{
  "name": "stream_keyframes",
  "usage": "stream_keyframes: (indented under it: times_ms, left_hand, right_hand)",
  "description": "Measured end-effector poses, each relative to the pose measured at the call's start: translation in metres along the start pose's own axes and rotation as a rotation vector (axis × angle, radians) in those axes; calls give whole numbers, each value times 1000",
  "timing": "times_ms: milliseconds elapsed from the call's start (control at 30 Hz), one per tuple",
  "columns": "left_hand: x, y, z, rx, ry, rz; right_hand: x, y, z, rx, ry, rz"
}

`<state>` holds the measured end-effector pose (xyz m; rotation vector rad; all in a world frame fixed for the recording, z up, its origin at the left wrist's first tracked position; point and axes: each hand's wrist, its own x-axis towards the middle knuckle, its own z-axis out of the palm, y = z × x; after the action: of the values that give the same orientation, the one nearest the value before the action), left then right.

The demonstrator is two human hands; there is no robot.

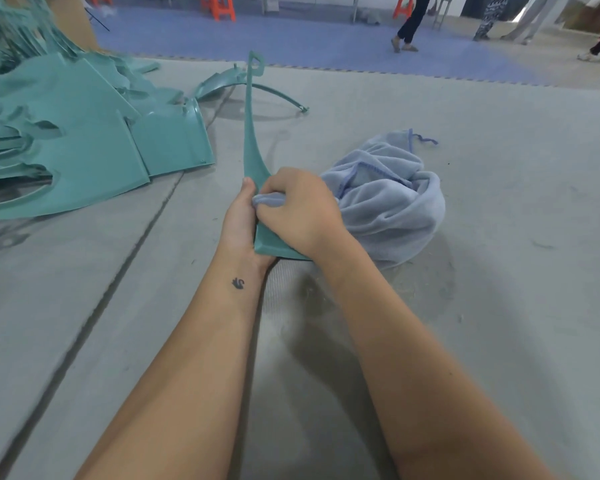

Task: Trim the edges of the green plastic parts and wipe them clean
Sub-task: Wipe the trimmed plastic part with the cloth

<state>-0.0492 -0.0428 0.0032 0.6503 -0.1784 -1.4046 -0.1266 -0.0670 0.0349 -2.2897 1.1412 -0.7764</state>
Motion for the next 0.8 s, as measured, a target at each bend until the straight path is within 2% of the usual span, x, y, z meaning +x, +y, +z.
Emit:
stream_keyframes:
  times_ms: [100,267,433,667,800]
  left_hand:
    - [0,1,1,11,26,13]
    - [-1,1,0,51,-17,29]
    - [1,3,0,35,-23,37]
    - [1,3,-2,-14,-3,-17]
    - [1,1,-2,21,6,0]
  right_hand:
    - [3,4,3,-2,4,38]
    - [13,16,2,-72,76,89]
    - [7,20,6,-170,100,-2]
    - [-11,13,-16,205,-218,-69]
    - [-19,11,-33,235,-419,-69]
